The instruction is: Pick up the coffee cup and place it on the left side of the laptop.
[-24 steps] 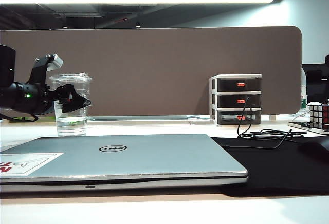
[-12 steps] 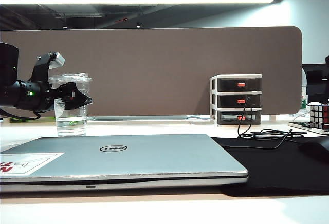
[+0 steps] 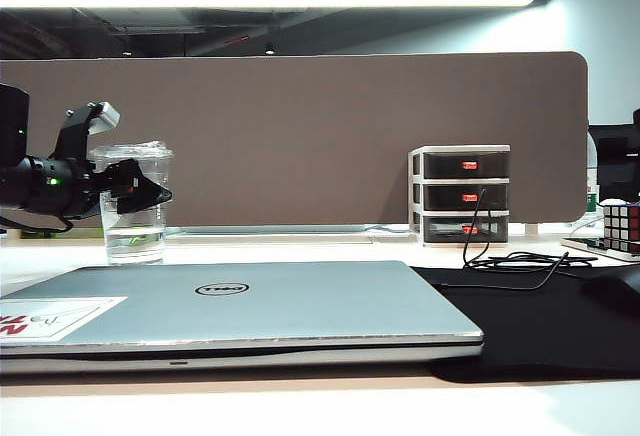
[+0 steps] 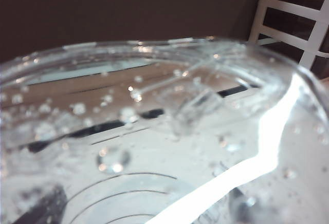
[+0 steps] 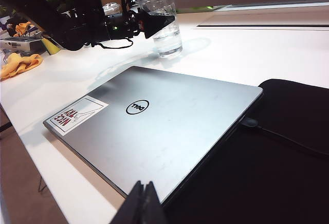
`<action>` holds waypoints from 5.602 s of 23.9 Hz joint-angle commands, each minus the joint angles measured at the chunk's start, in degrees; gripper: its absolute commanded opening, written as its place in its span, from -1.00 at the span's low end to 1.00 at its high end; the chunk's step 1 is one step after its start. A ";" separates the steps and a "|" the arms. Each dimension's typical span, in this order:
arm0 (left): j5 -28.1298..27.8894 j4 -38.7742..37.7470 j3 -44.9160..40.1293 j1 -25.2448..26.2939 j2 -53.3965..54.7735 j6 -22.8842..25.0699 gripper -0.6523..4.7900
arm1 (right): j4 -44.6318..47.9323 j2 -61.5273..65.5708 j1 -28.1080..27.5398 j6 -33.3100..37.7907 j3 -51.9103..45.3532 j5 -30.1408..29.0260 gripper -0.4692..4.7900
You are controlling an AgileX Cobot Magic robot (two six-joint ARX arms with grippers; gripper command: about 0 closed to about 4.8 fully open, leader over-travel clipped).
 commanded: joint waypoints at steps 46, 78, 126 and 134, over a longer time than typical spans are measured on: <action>-14.14 21.75 -42.62 8.59 -24.33 -0.52 0.87 | 0.61 -0.11 0.02 -0.07 -0.37 -0.59 -0.83; -18.38 27.39 -58.84 8.61 -27.28 -5.35 1.00 | 1.27 -0.11 0.02 -0.07 -0.37 -1.64 -0.83; -25.88 -43.36 -60.28 4.46 -111.38 -5.31 -0.78 | 8.61 -0.11 -0.02 -10.64 -0.37 40.70 -0.83; -32.35 -52.11 -60.28 4.46 -121.50 -5.11 -0.78 | 15.82 -0.11 -0.07 -14.29 -0.35 46.07 -0.83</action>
